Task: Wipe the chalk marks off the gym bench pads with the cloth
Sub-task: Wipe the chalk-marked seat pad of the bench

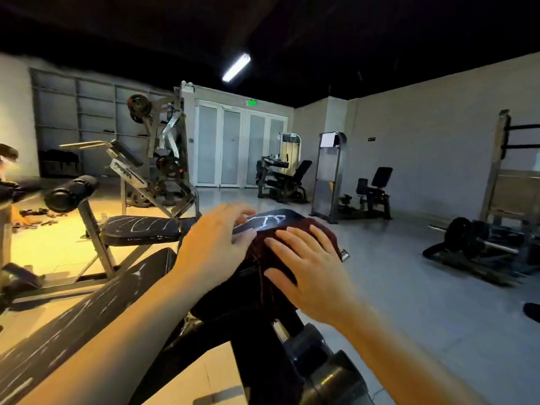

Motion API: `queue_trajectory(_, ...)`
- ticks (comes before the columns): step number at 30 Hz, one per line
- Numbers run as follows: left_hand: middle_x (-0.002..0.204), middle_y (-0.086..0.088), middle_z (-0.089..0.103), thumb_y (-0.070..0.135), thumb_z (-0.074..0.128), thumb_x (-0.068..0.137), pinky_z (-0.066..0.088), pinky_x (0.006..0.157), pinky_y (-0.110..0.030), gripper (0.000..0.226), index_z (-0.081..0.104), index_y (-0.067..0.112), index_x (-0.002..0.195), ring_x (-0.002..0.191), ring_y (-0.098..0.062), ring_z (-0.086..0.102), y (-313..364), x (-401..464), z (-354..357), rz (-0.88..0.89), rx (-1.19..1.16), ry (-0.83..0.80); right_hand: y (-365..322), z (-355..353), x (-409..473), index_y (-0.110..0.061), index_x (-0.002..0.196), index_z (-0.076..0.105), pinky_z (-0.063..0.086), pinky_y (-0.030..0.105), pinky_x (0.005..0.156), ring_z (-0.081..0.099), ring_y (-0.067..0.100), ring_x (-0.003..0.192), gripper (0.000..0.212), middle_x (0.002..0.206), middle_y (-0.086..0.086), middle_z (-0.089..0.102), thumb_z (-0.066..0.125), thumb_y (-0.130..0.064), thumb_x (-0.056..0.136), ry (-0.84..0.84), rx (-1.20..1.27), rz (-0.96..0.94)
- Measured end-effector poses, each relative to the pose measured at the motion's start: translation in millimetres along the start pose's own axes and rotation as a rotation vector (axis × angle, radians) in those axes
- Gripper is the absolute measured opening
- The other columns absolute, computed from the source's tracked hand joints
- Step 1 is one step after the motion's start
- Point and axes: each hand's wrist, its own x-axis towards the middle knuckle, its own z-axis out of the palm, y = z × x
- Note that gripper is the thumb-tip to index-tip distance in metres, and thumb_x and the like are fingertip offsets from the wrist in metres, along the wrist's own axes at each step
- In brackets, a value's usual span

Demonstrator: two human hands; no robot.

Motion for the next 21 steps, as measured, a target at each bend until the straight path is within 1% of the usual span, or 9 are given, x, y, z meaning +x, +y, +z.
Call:
queue_trajectory(3,0.099,0.015,0.058,0.03,0.057,0.091,0.038,0.08,-0.015,0.021,0.065,0.02,0.108,0.093,-0.004,0.053,-21.4,-38.0,-13.4,0.093,0.008,0.177,11.4,15.1,4.4,-0.02,0.122,0.066,0.037,0.041,0.106,0.057,0.02,0.118,0.057,0.124,-0.001,0.065,0.031,-0.059,0.099,0.054,-0.063,-0.064)
queue_trajectory(5,0.099,0.01,0.062,0.036,0.046,0.091,0.042,0.081,-0.021,0.029,0.064,0.02,0.107,0.092,-0.008,0.055,-37.6,-56.7,-17.2,0.114,0.07,0.204,26.1,13.4,9.6,-0.015,0.112,0.07,0.043,0.038,0.096,0.061,0.02,0.109,0.06,0.115,0.0,0.069,0.029,-0.059,0.1,0.125,-0.078,-0.064)
queue_trajectory(8,0.11,0.002,0.062,0.039,0.04,0.093,0.044,0.086,-0.032,0.038,0.06,0.017,0.117,0.101,-0.017,0.056,-55.7,-71.3,-8.0,0.09,0.124,0.16,40.3,4.2,15.5,-0.016,0.107,0.072,0.052,0.035,0.084,0.064,0.021,0.104,0.065,0.111,0.0,0.071,0.022,-0.057,0.1,0.159,0.072,0.16)
queue_trajectory(9,0.115,0.001,0.061,0.04,0.039,0.093,0.044,0.09,-0.034,0.04,0.058,0.018,0.121,0.106,-0.019,0.055,-58.4,-72.9,-3.4,0.063,0.115,0.147,40.4,4.5,14.9,-0.016,0.108,0.072,0.051,0.033,0.084,0.064,0.022,0.105,0.066,0.112,0.0,0.071,0.021,-0.056,0.1,0.177,0.096,0.216)
queue_trajectory(11,0.12,0.0,0.057,0.041,0.036,0.094,0.038,0.097,-0.031,0.043,0.054,0.019,0.126,0.113,-0.018,0.05,-61.2,-73.7,4.5,0.038,0.084,0.154,35.1,7.9,12.8,-0.012,0.11,0.072,0.045,0.032,0.096,0.061,0.023,0.114,0.061,0.116,0.003,0.07,0.025,-0.05,0.1,0.208,0.092,0.27)
queue_trajectory(13,0.119,0.005,0.055,0.039,0.036,0.094,0.032,0.097,-0.021,0.042,0.054,0.018,0.125,0.113,-0.013,0.048,-61.9,-71.8,8.1,0.031,-0.008,0.199,13.5,13.7,10.3,-0.009,0.112,0.071,0.035,0.034,0.108,0.057,0.023,0.121,0.052,0.118,0.005,0.069,0.033,-0.041,0.1,0.243,0.047,0.262)
queue_trajectory(15,0.114,0.012,0.052,0.039,0.035,0.094,0.03,0.093,-0.015,0.041,0.056,0.018,0.122,0.109,-0.003,0.046,-60.4,-69.6,7.0,-0.005,-0.105,0.251,-18.7,21.1,10.1,-0.008,0.11,0.072,0.031,0.033,0.11,0.06,0.021,0.116,0.049,0.116,0.005,0.07,0.035,-0.039,0.101,0.247,0.003,0.192)
queue_trajectory(19,0.106,0.024,0.051,0.042,0.033,0.093,0.039,0.081,-0.021,0.036,0.055,0.028,0.119,0.098,0.012,0.045,-63.4,-72.2,4.8,-0.024,-0.182,0.279,-59.8,12.5,27.6,-0.014,0.11,0.071,0.036,0.029,0.105,0.062,0.016,0.112,0.051,0.116,0.0,0.07,0.032,-0.045,0.101,0.039,0.004,-0.02)
queue_trajectory(21,0.106,0.034,0.047,0.042,0.033,0.092,0.037,0.081,-0.016,0.034,0.054,0.034,0.118,0.102,0.019,0.043,-65.8,-75.6,2.5,-0.009,-0.174,0.274,-55.0,-3.7,42.6,-0.028,0.133,0.058,0.024,0.032,0.115,0.046,0.006,0.131,0.066,0.139,-0.011,0.054,0.018,-0.064,0.095,-0.217,-0.021,-0.043)
